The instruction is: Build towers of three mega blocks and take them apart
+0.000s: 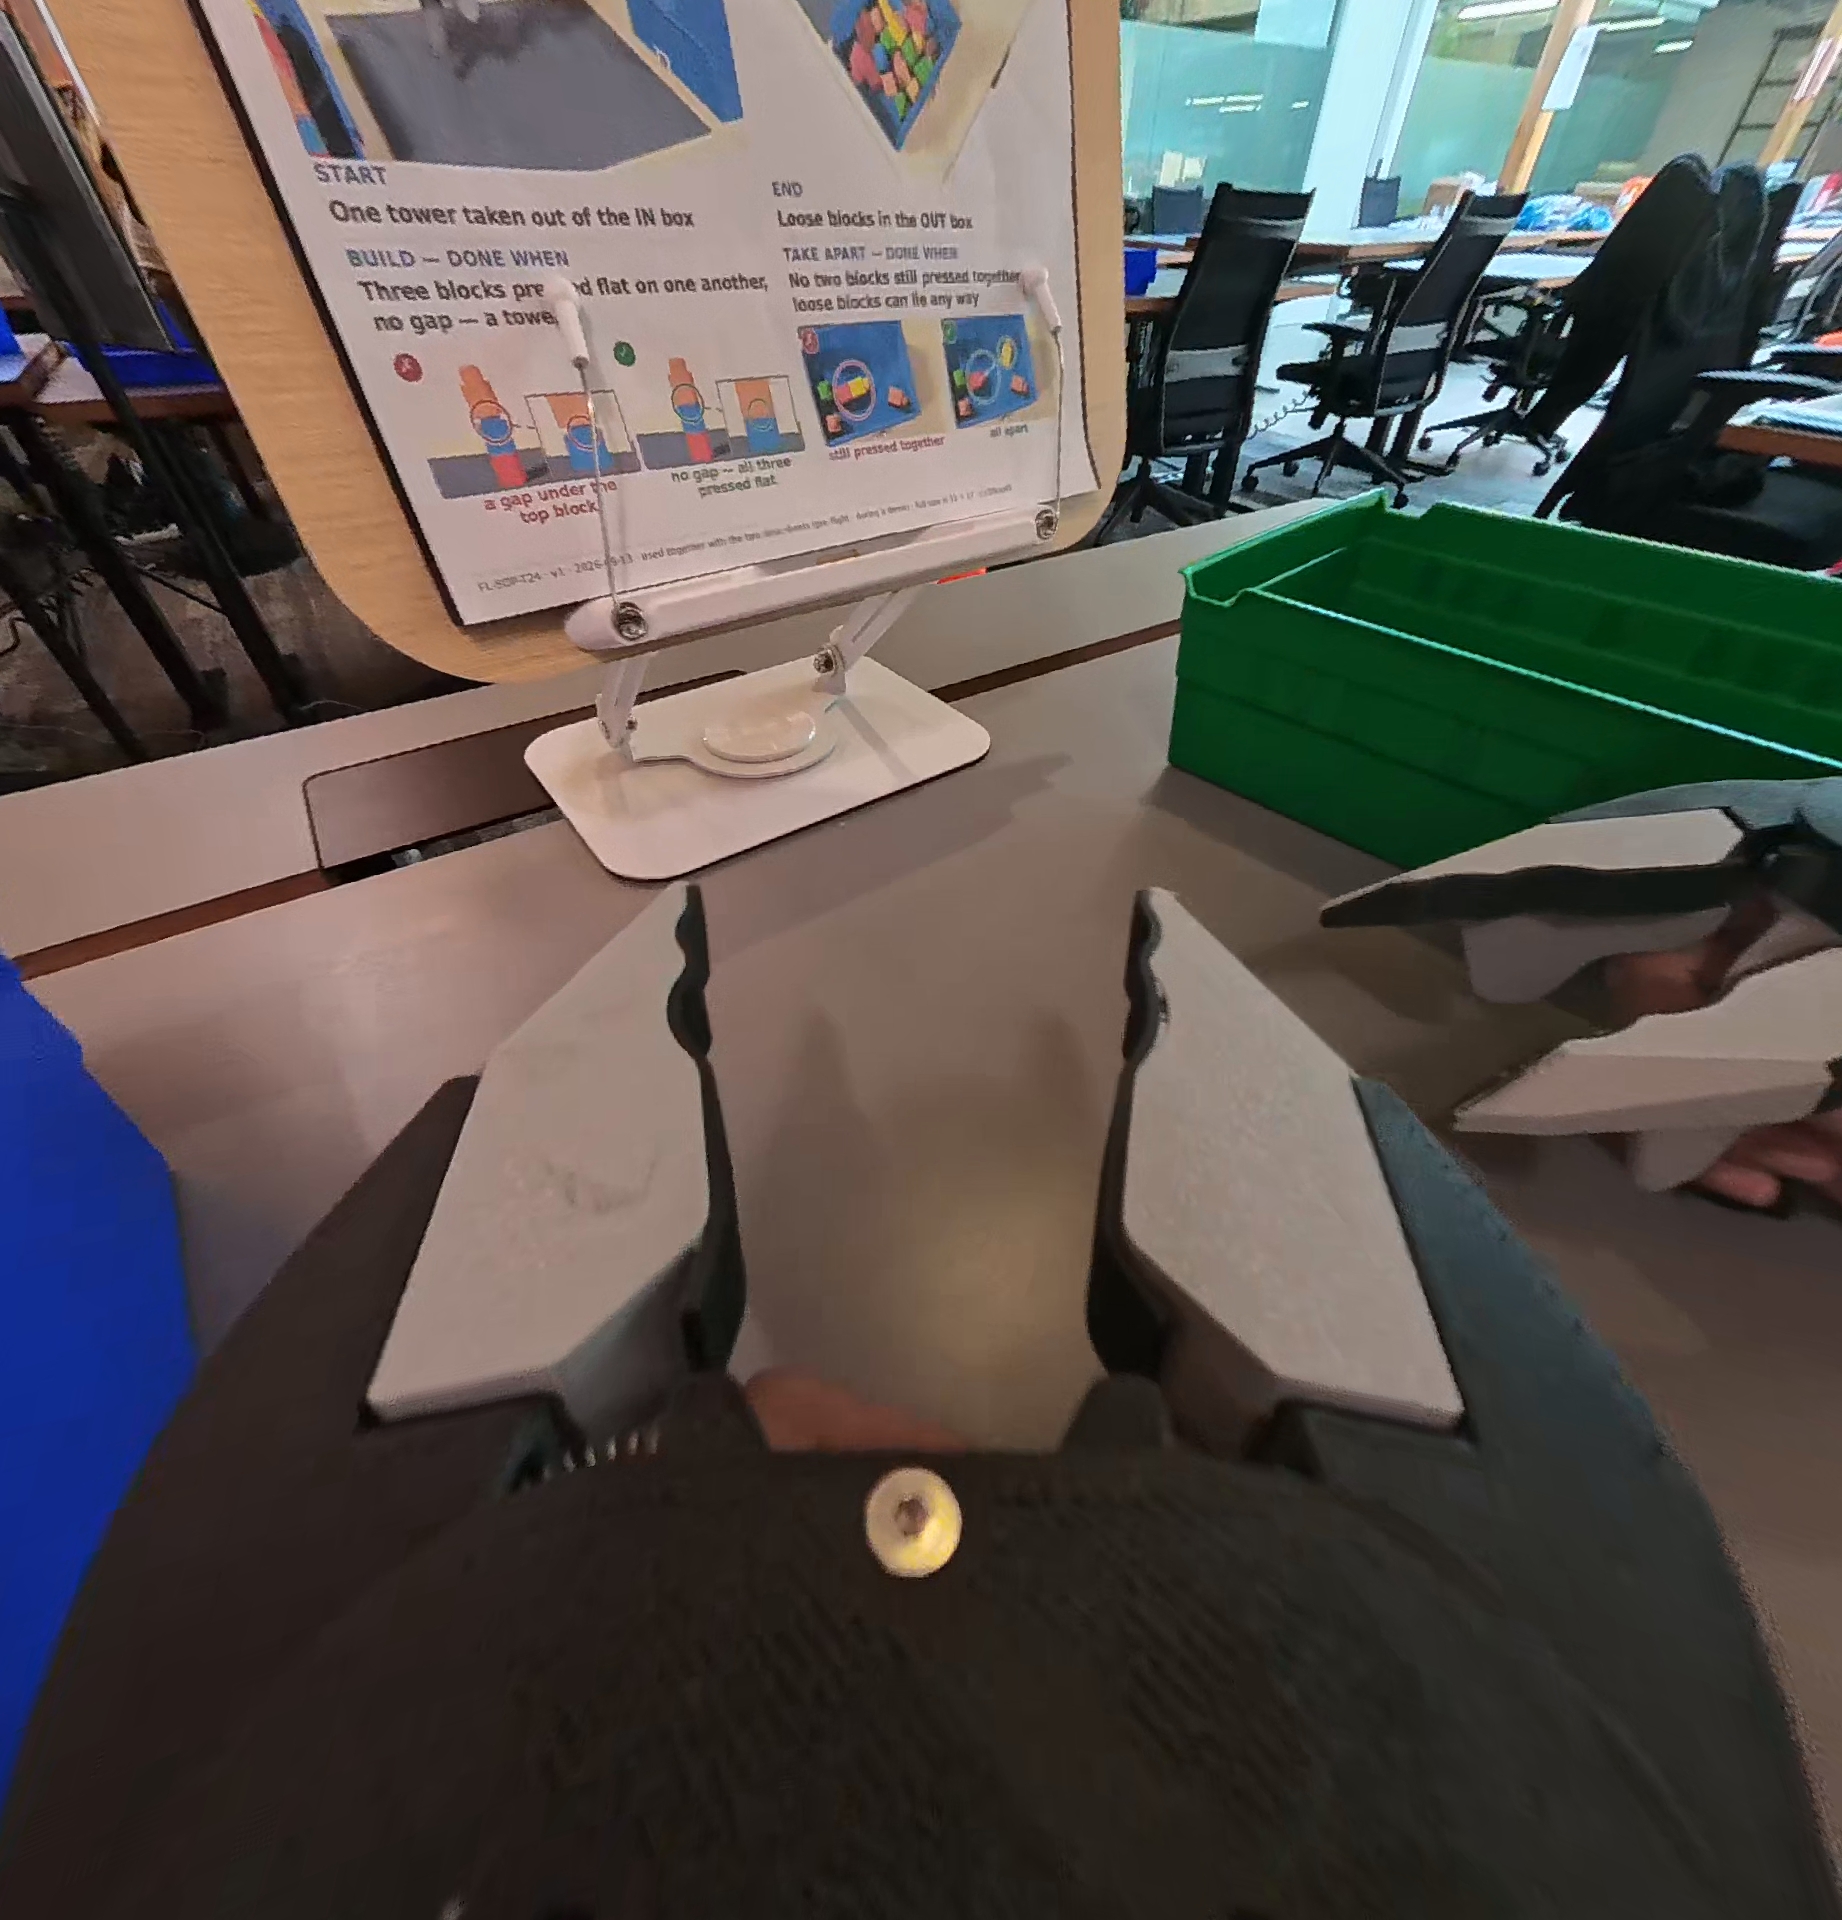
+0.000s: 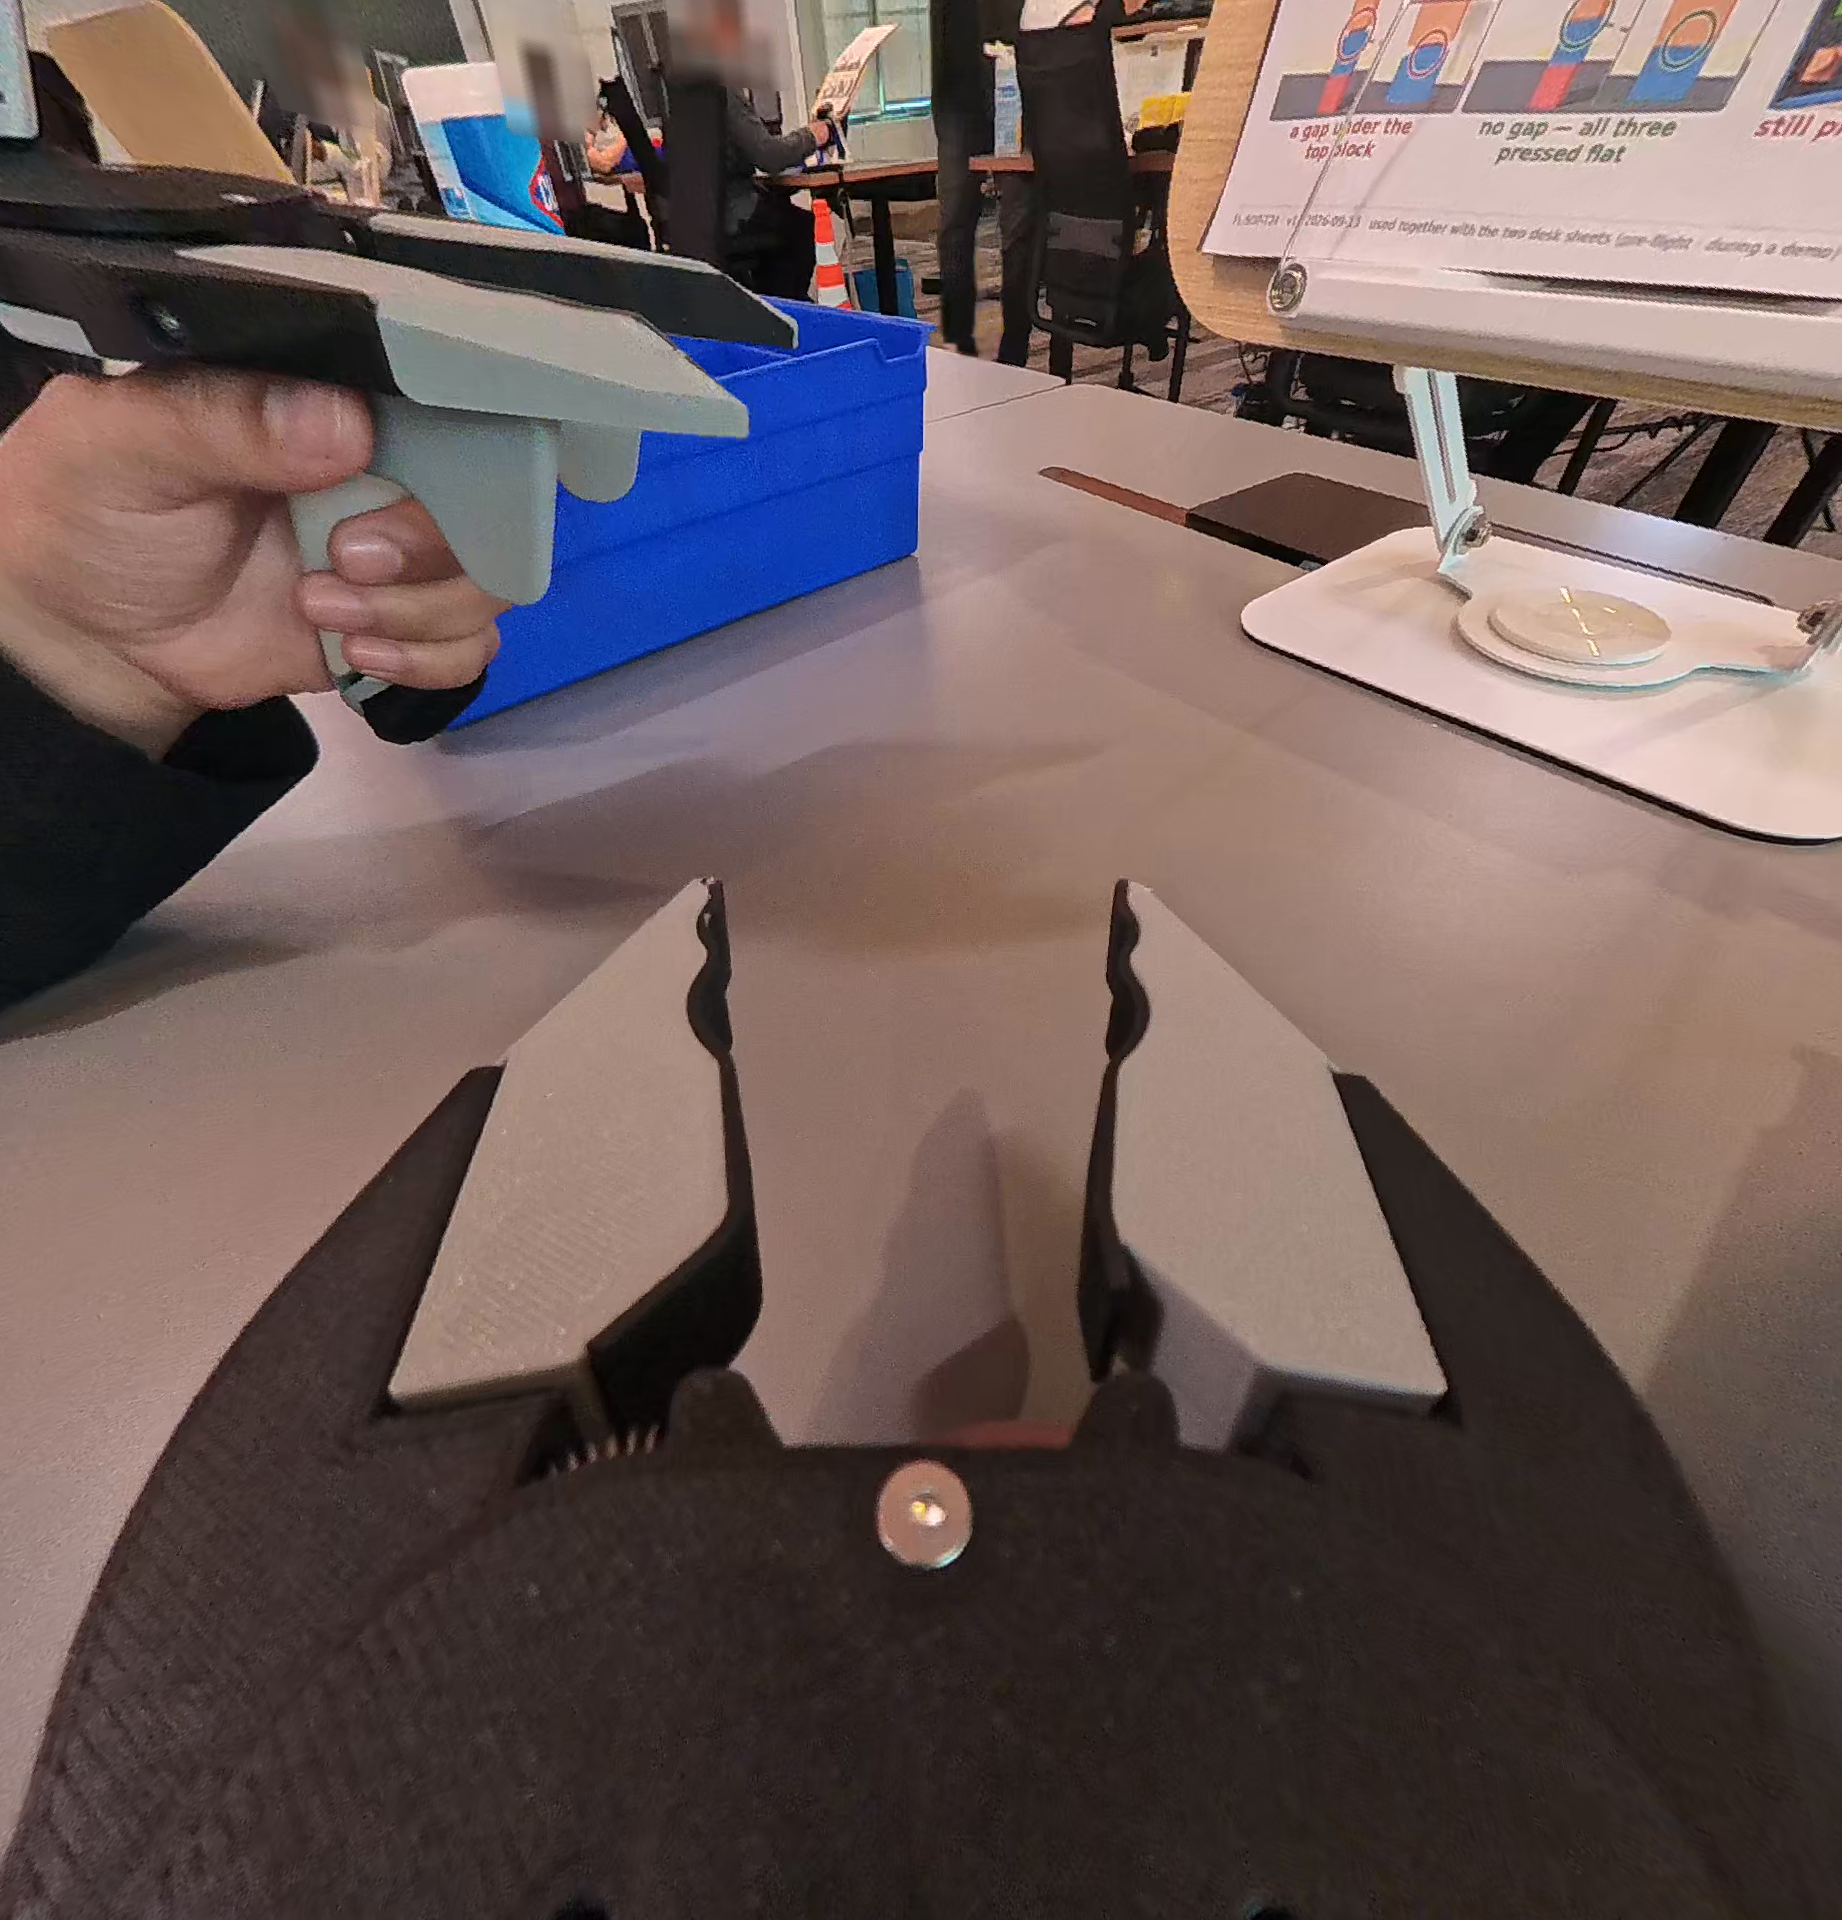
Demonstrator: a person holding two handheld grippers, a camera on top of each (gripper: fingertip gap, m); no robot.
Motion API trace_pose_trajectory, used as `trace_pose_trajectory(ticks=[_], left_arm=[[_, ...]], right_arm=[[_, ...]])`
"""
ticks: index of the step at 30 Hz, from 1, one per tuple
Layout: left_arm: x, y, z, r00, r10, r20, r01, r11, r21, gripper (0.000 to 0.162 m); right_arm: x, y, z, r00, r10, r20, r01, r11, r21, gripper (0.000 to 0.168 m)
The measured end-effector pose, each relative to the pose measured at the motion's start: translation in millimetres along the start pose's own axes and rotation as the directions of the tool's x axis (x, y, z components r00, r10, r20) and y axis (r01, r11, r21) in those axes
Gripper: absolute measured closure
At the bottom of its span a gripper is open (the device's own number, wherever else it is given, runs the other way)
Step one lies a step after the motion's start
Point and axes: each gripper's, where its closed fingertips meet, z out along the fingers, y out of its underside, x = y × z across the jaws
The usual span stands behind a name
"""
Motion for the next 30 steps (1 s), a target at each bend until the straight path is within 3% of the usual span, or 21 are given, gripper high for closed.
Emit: trace_pose_trajectory(ticks=[4, 8, 10, 16, 22, 24, 25, 26, 30], left_arm=[[-20.2, -6.7, -18.2, 0.999, -0.001, 0.053, 0.0, 1.0, 0.011, 0.082], [-52.8, -43.1, -79.0, 0.992, 0.007, 0.128, -0.02, 0.995, 0.1, 0.095], [-81.7, -51.0, -111.6, 0.978, 0.035, 0.204, -0.049, 0.997, 0.06, 0.098], [-133.0, 16.8, -148.4, 0.982, 0.066, 0.175, 0.001, 0.935, -0.355, 0.098], [-142.7, 97.5, -145.2, 0.994, 0.098, 0.051, -0.033, 0.708, -0.706, 0.098], [-146.2, 113.8, -145.3, 0.994, 0.107, 0.03, -0.046, 0.642, -0.765, 0.097], [-148.4, 119.0, -145.0, 0.994, 0.109, 0.029, -0.045, 0.621, -0.782, 0.103], [-149.7, 122.8, -145.1, 0.994, 0.109, 0.026, -0.045, 0.603, -0.796, 0.122], [-143.5, 126.0, -148.0, 0.998, 0.069, -0.006, -0.045, 0.57, -0.821, 0.126]], right_arm=[[-1.4, 0.0, 0.1, 0.999, -0.032, -0.01, 0.032, 0.999, -0.001, 0.097], [-0.2, 0.2, -0.8, 0.998, -0.053, -0.022, 0.053, 0.999, -0.003, 0.098], [-0.6, 0.2, -1.2, 0.999, -0.05, -0.017, 0.05, 0.999, -0.001, 0.098], [-2.0, 0.3, -0.5, 0.999, -0.047, -0.008, 0.047, 0.999, -0.003, 0.099], [-1.1, 0.0, -1.2, 0.998, -0.055, -0.022, 0.055, 0.998, -0.003, 0.099], [0.4, -0.1, -2.3, 0.998, -0.057, -0.03, 0.057, 0.998, -0.002, 0.099], [1.4, -0.2, -2.8, 0.998, -0.059, -0.034, 0.059, 0.998, -0.002, 0.099], [2.6, -0.5, -3.3, 0.998, -0.059, -0.039, 0.059, 0.998, -0.001, 0.099], [5.2, -0.3, -3.1, 0.998, -0.046, -0.038, 0.046, 0.999, -0.002, 0.099]])
